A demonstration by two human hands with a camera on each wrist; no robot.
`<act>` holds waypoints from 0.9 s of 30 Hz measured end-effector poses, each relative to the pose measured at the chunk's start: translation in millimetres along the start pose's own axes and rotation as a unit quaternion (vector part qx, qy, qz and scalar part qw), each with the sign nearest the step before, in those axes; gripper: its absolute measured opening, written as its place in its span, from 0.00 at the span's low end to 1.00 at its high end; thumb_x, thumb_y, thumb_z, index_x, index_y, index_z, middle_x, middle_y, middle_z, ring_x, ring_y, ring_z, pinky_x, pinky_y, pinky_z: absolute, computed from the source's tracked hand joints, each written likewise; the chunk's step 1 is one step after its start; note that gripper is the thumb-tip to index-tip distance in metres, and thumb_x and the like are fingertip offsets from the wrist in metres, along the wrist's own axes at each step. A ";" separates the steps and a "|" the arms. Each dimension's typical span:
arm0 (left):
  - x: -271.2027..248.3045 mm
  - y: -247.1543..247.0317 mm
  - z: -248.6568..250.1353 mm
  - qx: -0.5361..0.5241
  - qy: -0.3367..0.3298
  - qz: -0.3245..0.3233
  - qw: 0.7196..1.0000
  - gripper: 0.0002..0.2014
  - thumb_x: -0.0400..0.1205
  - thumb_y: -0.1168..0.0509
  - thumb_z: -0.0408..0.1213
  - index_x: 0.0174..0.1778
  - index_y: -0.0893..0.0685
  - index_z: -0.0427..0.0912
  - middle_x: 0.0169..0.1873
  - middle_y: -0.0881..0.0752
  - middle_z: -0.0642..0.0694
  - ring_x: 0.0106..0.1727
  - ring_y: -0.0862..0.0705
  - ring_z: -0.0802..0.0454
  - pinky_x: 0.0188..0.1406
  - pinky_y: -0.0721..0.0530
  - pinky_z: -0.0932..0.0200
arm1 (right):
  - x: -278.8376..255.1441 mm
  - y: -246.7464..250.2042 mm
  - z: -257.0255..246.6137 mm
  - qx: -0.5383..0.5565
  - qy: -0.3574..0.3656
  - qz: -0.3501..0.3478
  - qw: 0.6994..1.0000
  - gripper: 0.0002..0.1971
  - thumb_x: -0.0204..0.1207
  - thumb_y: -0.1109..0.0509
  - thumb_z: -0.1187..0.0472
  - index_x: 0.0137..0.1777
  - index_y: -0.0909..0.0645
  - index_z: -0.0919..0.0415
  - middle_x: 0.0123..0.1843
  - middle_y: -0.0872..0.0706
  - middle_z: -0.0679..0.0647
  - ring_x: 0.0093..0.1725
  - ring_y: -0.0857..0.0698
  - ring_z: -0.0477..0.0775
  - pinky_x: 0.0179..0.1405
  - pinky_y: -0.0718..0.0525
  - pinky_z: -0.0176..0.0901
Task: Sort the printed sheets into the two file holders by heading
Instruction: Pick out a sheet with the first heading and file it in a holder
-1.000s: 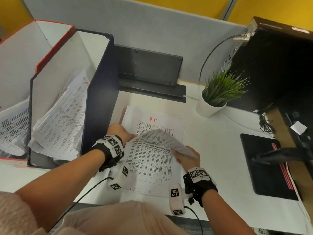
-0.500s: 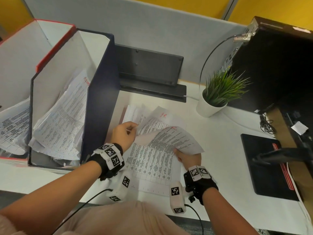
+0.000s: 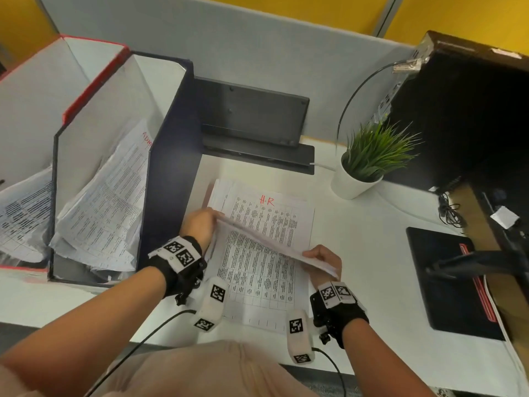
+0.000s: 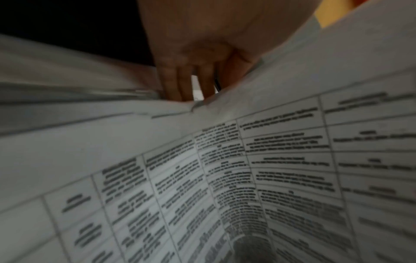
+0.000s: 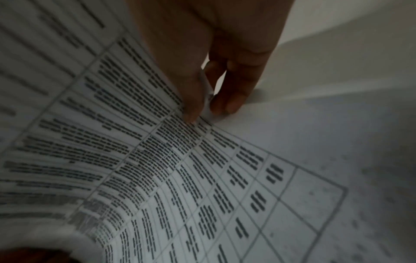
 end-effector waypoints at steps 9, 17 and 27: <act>17.4 -1.4 -5.3 0.270 0.073 -0.004 0.960 0.21 0.63 0.18 0.45 0.38 0.13 0.30 0.36 0.11 0.38 0.38 0.11 0.43 0.36 0.11 0.51 | -8.5 1.8 4.3 0.071 0.041 0.035 0.996 0.17 0.66 0.40 0.85 0.26 0.27 0.63 0.27 0.27 0.55 0.29 0.30 0.48 0.18 0.33 0.22; 14.4 -0.8 -2.9 0.301 0.039 -0.032 0.952 0.18 0.68 0.21 0.37 0.46 0.12 0.26 0.44 0.11 0.33 0.47 0.12 0.37 0.48 0.12 0.48 | -8.4 2.8 0.4 0.015 0.080 0.007 0.997 0.22 0.65 0.35 0.85 0.23 0.26 0.58 0.27 0.24 0.52 0.26 0.26 0.42 0.21 0.31 0.19; 11.9 -10.9 2.4 0.351 -0.047 -0.021 0.935 0.11 0.73 0.27 0.42 0.39 0.23 0.42 0.31 0.22 0.52 0.35 0.20 0.53 0.27 0.23 0.63 | -5.7 3.2 1.9 0.262 -0.084 -0.021 0.961 0.27 0.67 0.46 0.84 0.11 0.26 0.63 0.24 0.18 0.58 0.31 0.23 0.56 0.18 0.20 0.29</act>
Point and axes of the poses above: each hand's wrist, its own x-axis towards the middle knuckle, its own y-axis out of the back of the hand, z = x × y, the point moved 3 cm from there along x, towards the middle knuckle
